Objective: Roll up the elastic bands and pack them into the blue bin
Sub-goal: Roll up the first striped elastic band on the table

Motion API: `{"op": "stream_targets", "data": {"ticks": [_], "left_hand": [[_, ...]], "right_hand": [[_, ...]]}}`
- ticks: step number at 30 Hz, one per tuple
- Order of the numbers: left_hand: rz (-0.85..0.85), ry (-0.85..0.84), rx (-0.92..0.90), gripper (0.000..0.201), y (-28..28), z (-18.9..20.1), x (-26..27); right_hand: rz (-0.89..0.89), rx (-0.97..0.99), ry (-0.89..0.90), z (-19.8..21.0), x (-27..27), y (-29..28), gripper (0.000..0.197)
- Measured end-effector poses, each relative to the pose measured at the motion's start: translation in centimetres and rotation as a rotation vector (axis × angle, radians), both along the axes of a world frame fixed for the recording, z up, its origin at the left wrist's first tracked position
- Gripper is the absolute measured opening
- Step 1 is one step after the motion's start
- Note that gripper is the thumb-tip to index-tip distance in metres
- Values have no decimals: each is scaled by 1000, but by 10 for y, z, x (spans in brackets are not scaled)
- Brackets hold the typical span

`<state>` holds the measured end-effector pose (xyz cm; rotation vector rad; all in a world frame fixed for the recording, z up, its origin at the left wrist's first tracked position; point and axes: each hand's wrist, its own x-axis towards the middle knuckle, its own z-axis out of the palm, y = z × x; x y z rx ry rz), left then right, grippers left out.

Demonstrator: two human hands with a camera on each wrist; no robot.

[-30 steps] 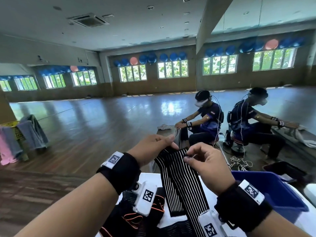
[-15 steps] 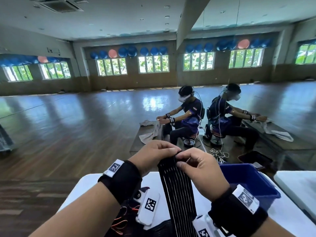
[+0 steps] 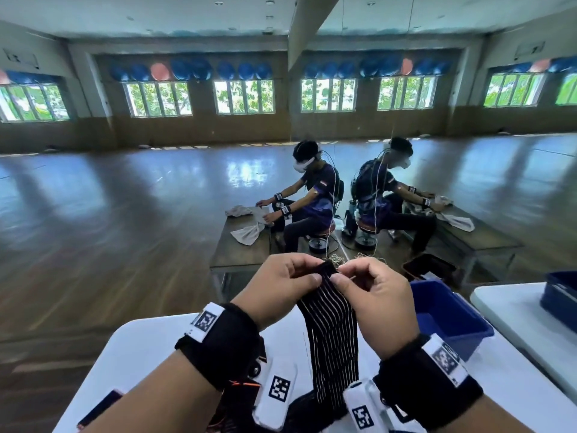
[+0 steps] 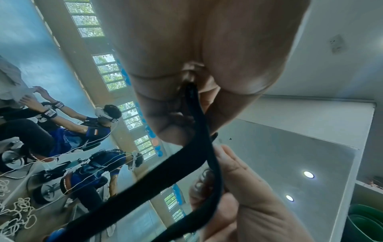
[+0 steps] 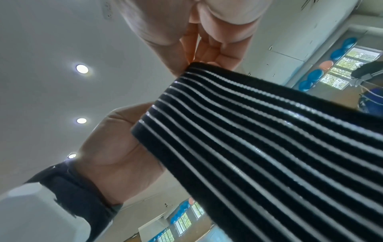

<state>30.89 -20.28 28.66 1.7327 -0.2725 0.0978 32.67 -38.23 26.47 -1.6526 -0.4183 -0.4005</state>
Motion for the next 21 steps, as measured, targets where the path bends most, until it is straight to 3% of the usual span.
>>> {"op": "stream_targets", "data": {"ticks": [9, 12, 15, 19, 21], "left_hand": [[53, -92, 172, 23, 3, -18, 3], [73, -152, 196, 23, -1, -18, 5], [129, -215, 152, 18, -9, -14, 7], [157, -175, -26, 4, -21, -11, 9], [162, -170, -82, 16, -26, -16, 9]], "right_hand": [[-137, -33, -22, -28, -12, 18, 18], [-96, -69, -35, -34, -17, 15, 21], [18, -48, 20, -38, -18, 8, 27], [-7, -33, 9, -40, -13, -6, 30], [-23, 5, 4, -40, -8, -16, 30]]}}
